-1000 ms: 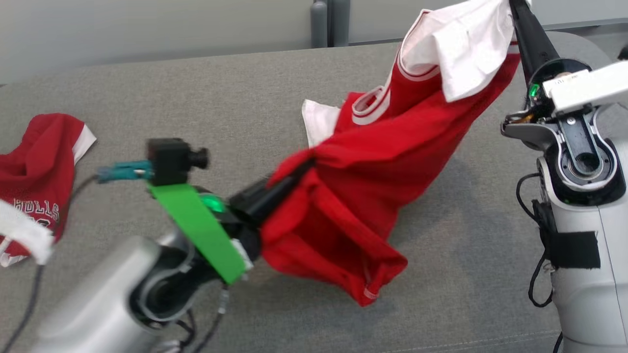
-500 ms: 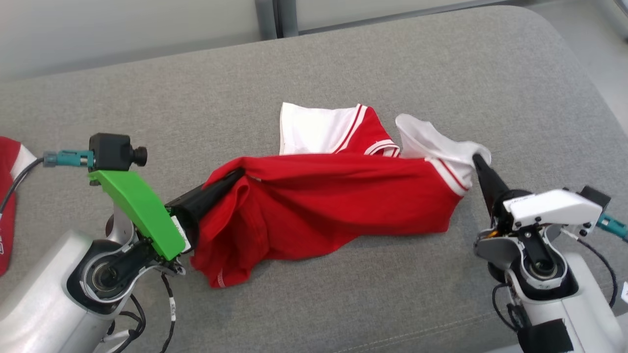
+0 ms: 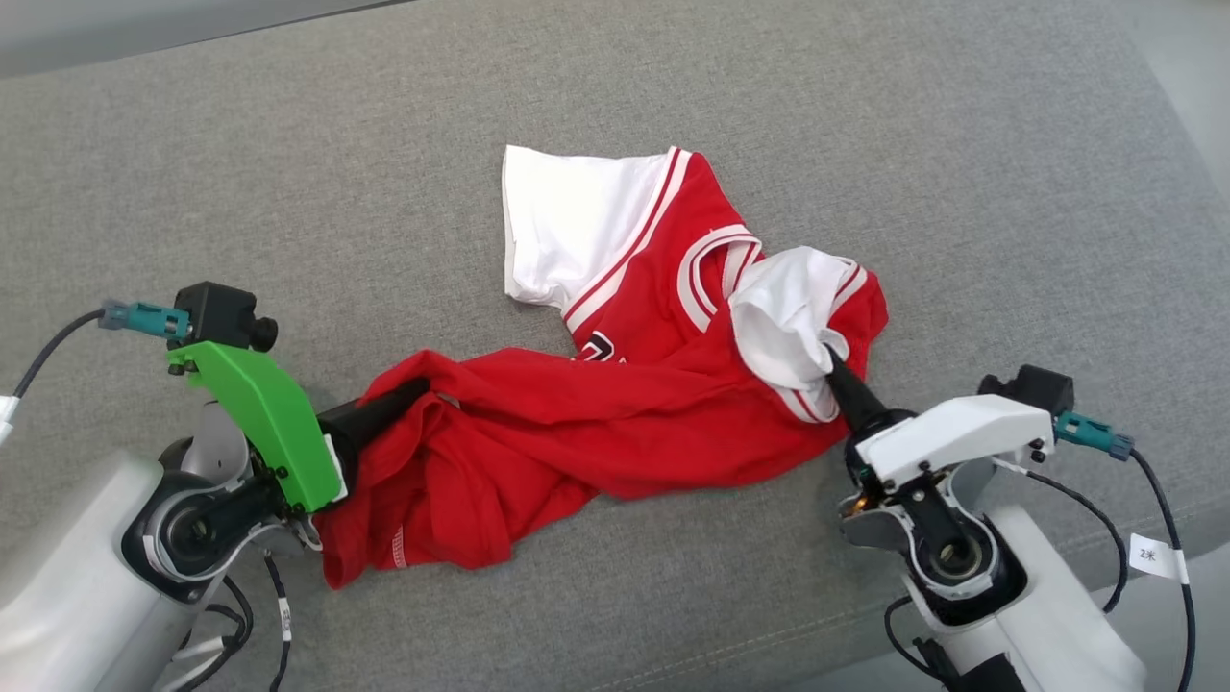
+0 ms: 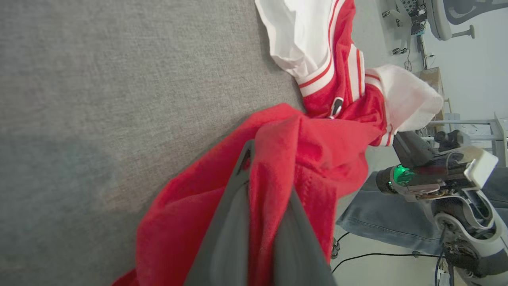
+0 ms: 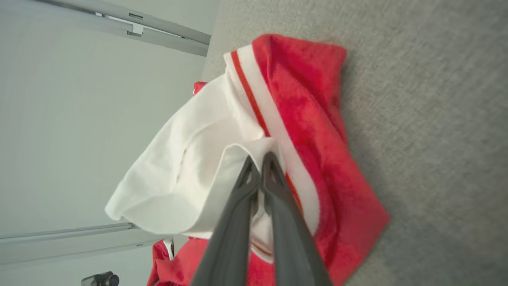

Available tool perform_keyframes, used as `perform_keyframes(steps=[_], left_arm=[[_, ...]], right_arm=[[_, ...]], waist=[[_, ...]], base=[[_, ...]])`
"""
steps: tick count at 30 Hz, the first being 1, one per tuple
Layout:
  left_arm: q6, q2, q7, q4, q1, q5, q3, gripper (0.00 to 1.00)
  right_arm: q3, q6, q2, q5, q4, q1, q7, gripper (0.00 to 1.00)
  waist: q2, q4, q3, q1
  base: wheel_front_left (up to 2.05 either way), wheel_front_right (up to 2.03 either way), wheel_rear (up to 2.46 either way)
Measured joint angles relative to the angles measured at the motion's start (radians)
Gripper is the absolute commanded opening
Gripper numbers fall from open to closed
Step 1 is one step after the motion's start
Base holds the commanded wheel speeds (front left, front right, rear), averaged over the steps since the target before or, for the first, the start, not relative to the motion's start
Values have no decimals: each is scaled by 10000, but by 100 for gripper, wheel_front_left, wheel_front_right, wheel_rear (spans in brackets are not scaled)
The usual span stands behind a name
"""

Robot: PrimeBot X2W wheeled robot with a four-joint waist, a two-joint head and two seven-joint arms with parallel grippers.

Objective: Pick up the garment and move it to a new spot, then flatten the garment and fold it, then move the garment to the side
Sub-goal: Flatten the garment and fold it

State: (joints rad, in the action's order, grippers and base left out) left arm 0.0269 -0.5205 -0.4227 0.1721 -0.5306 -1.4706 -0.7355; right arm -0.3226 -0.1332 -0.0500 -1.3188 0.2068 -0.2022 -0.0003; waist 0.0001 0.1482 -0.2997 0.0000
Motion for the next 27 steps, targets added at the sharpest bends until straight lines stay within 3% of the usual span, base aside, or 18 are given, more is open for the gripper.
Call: perform_keyframes(steps=[1,2,3,13,14,15,16,18,19,20,21,27], left_arm=[[4,-2,4,107,-59,31,10,0],[6,-10,15,184,-87,92,13,0],[8,-12,29,270,-98,125,25,0],[374,21,589,966,-129,320,353,0],[443,29,677,995,-123,318,437,16],[449,50,838,995,-115,318,548,16],[489,73,1085,991,-115,318,681,34],[606,113,1292,880,-115,314,848,49],[619,165,1350,790,-114,311,849,85],[625,244,1436,729,-113,313,842,96],[652,297,1507,686,-108,326,817,100],[696,192,1958,393,47,755,740,100]], right_arm=[[-194,0,-10,253,-36,-10,23,47],[-374,0,-46,485,-69,-11,29,90],[-552,0,-169,732,-98,-11,84,100],[-1662,0,-2144,3296,-1003,-18,94,100],[-1781,0,-2311,3544,-1160,-30,92,100],[-1923,4,-2481,3827,-1329,-70,86,100],[-2025,4,-2619,4086,-1499,-141,84,100],[-2067,4,-2792,4368,-1862,-258,38,100],[-2088,4,-2878,4497,-2040,-279,38,100],[-2105,4,-2955,4579,-2192,-288,38,100],[-2109,4,-3005,4594,-2343,-288,38,100],[-2278,4,-3227,5131,-2934,-411,58,100]], waist=[[0,7,-45,0],[0,10,-77,1],[0,10,-98,0],[0,-131,78,0],[0,-134,121,0],[0,-137,165,0],[0,-138,213,0],[0,-146,315,0],[0,-158,369,0],[0,-177,420,0],[0,-203,468,0],[0,-500,668,0]], base=[[0,0,0],[0,0,0],[0,0,0],[0,0,0],[0,0,0],[0,0,0],[0,0,0],[0,0,0],[0,0,0],[0,0,0],[0,0,0],[0,0,0]])
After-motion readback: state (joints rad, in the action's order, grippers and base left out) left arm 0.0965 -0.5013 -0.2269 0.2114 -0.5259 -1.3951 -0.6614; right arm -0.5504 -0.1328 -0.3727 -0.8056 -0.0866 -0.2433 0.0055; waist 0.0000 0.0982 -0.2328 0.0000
